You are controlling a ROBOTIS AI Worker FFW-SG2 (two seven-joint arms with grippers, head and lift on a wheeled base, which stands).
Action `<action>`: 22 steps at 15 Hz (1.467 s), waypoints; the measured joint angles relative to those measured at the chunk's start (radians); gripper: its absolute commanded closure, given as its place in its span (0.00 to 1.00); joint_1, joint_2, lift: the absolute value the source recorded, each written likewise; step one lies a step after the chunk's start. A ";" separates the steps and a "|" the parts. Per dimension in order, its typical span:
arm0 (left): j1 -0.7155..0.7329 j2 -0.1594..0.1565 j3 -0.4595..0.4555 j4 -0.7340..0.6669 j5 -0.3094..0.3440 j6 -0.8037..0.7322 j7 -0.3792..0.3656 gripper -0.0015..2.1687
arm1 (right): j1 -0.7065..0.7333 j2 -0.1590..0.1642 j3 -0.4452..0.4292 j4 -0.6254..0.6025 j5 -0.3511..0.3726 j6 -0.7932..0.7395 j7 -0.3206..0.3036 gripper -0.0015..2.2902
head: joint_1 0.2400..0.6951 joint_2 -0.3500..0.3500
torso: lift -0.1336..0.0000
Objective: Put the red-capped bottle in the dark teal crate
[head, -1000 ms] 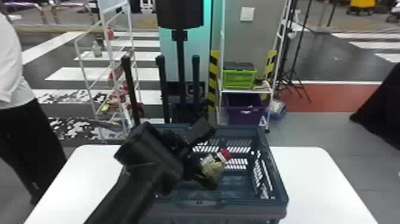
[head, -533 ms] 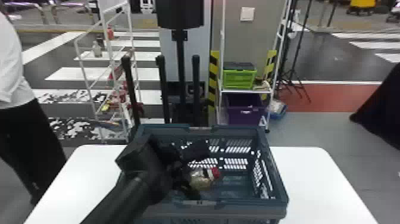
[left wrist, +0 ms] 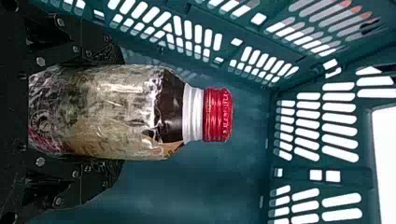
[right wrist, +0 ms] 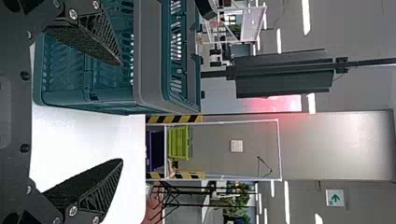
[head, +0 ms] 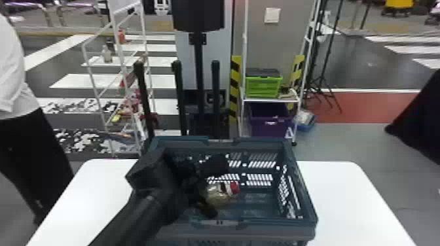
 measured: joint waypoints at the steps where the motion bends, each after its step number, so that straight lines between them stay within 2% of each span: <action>1: 0.007 0.000 0.010 -0.016 0.000 0.000 -0.001 0.02 | -0.001 0.000 0.000 0.002 0.000 0.000 0.000 0.07 | 0.57 0.50 | 1.00; 8: 0.077 0.000 0.057 -0.186 -0.013 0.036 -0.007 0.03 | -0.005 -0.004 0.000 0.015 -0.009 -0.016 -0.002 0.07 | 0.57 0.50 | 1.00; 13: 0.199 0.000 0.209 -0.503 -0.033 0.102 -0.056 0.04 | -0.004 -0.009 0.000 0.021 -0.017 -0.041 -0.004 0.07 | 0.57 0.50 | 1.00; 15: 0.258 0.000 0.281 -0.638 -0.019 0.117 -0.051 0.04 | -0.002 -0.009 0.000 0.021 -0.018 -0.044 -0.006 0.07 | 0.57 0.50 | 1.00; 18: 0.376 0.000 0.411 -0.862 0.089 0.120 -0.024 0.04 | -0.001 -0.011 0.000 0.022 -0.018 -0.047 -0.006 0.07 | 0.57 0.50 | 1.00; 22: 0.577 0.000 0.569 -1.147 0.343 0.125 0.123 0.04 | -0.004 -0.015 0.003 0.020 -0.019 -0.049 -0.006 0.07 | 0.57 0.50 | 1.00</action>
